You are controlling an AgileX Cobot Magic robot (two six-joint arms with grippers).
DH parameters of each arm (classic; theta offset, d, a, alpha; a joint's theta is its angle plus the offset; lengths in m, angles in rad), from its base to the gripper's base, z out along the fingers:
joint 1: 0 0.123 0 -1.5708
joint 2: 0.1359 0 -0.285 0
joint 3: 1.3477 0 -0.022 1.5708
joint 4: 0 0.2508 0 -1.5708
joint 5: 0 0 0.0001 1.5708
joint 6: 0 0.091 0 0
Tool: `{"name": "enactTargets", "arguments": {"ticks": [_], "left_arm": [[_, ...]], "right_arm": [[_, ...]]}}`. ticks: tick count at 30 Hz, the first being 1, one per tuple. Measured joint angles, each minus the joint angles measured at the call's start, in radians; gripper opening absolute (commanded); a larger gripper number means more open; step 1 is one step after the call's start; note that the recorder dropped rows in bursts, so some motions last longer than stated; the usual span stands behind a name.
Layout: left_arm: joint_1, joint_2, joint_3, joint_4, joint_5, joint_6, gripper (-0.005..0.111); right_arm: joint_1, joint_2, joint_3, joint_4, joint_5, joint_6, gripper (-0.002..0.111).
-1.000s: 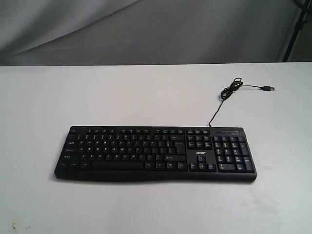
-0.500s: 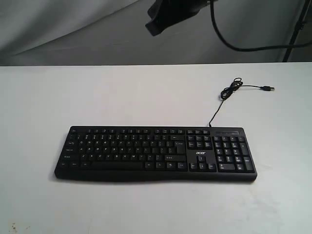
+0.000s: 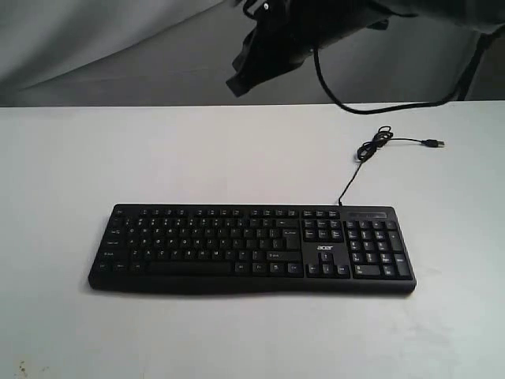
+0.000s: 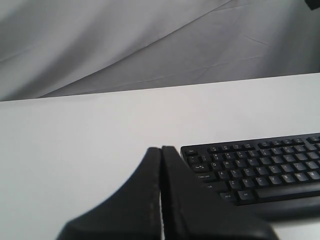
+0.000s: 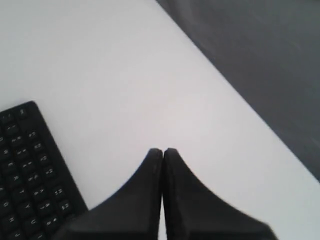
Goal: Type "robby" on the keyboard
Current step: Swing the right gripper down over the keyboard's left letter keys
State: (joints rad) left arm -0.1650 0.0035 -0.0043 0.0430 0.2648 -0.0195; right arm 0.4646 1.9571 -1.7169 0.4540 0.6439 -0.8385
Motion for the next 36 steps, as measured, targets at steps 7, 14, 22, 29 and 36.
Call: {"name": "enactTargets", "arguments": {"ticks": [7, 14, 22, 29, 36], "left_arm": [[0.0, 0.0, 0.0, 0.0, 0.0, 0.0, 0.0], [0.0, 0.0, 0.0, 0.0, 0.0, 0.0, 0.0], [0.0, 0.0, 0.0, 0.0, 0.0, 0.0, 0.0], [0.0, 0.0, 0.0, 0.0, 0.0, 0.0, 0.0], [0.0, 0.0, 0.0, 0.0, 0.0, 0.0, 0.0]], "right_arm": [[0.004, 0.067, 0.0, 0.075, 0.087, -0.085, 0.0], [0.032, 0.075, 0.0, 0.164, 0.091, -0.169, 0.0], [0.091, 0.075, 0.0, 0.169, 0.095, -0.191, 0.0], [0.162, 0.076, 0.0, 0.14, 0.097, -0.202, 0.0], [0.194, 0.218, -0.001, 0.135, 0.073, -0.202, 0.0]]}}
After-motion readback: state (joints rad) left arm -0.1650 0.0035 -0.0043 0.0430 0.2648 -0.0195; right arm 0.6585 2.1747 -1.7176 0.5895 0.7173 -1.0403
